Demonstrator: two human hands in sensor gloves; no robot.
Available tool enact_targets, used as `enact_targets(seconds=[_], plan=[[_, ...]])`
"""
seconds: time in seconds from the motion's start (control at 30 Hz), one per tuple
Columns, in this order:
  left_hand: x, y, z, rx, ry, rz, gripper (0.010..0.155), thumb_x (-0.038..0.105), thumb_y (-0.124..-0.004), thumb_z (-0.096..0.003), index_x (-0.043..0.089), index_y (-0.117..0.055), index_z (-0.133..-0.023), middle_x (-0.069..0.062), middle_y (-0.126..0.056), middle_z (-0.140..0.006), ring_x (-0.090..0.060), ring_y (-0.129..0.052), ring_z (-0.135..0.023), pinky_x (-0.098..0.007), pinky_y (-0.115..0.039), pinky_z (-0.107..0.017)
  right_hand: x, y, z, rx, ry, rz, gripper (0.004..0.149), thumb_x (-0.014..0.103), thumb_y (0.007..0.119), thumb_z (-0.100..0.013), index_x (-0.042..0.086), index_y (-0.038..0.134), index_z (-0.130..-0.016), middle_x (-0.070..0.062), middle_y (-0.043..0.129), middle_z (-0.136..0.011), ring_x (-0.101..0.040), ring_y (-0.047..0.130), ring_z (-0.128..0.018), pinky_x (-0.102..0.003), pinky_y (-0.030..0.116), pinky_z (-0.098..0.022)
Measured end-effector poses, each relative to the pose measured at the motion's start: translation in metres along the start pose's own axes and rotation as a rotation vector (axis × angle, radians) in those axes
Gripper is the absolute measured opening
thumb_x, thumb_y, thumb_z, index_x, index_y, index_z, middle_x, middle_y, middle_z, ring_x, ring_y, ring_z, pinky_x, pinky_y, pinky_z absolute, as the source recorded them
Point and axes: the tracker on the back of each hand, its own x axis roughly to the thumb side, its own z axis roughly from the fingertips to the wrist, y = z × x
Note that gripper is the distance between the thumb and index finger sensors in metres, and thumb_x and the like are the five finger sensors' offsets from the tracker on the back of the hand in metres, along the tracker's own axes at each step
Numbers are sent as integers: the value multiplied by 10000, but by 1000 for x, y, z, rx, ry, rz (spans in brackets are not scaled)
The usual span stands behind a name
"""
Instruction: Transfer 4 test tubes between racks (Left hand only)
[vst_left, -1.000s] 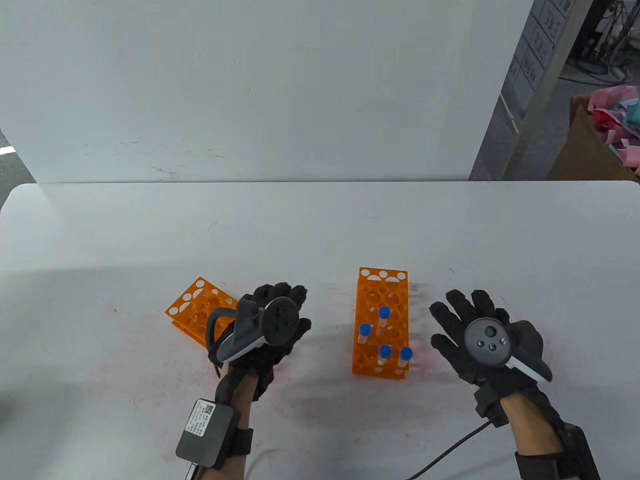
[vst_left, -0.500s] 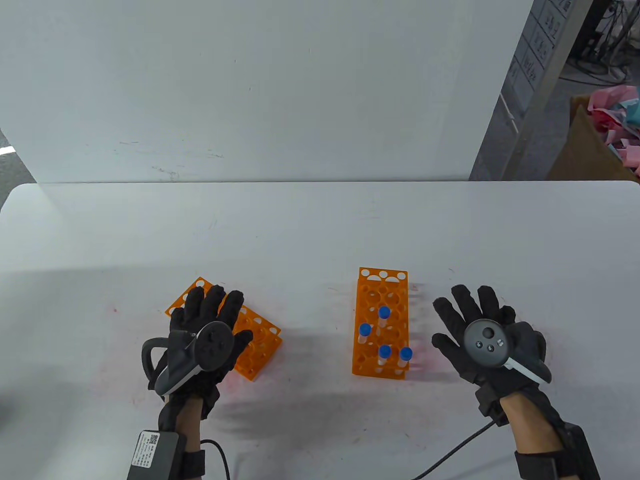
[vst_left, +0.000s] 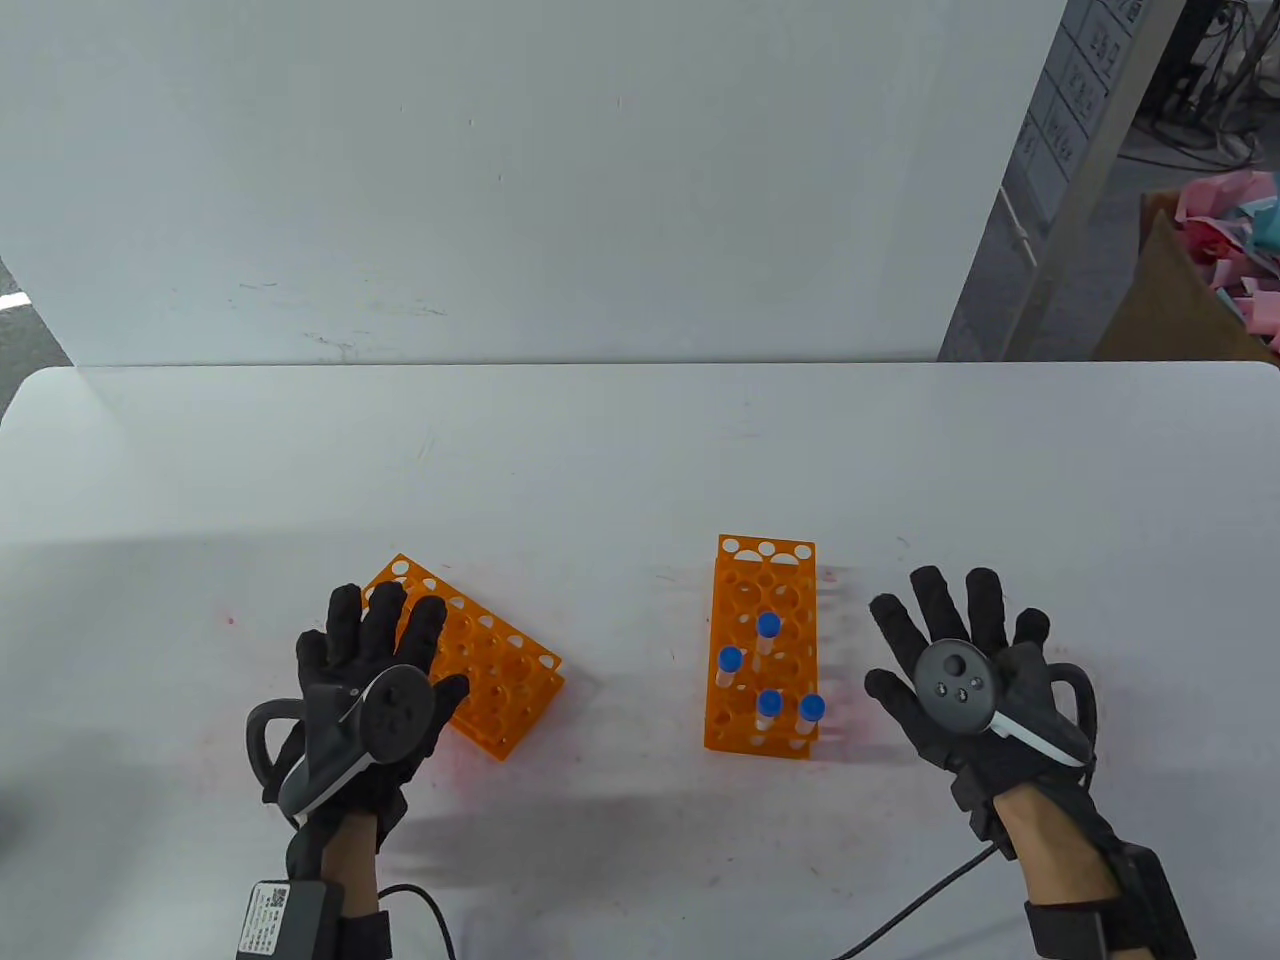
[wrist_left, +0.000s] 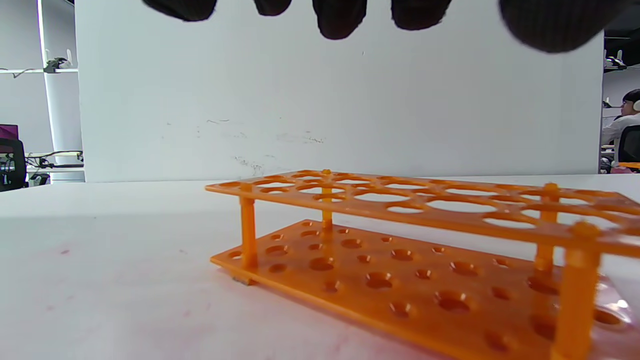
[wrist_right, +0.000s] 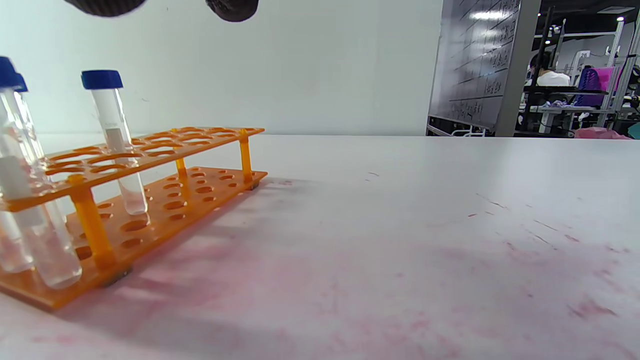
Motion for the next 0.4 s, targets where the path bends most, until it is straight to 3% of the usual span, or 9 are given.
enact_targets(seconds=[0.4], plan=[[-12, -5, 1, -41, 33, 46, 758, 655, -625, -475, 380, -365, -1133, -63, -361, -1260, -442, -349, -1149, -700, -512, -745, 3, 3, 0, 35, 20, -33, 679, 622, 415, -524, 345, 254, -1123, -74, 105, -1216, -512, -4, -1003, -805, 124, -606]])
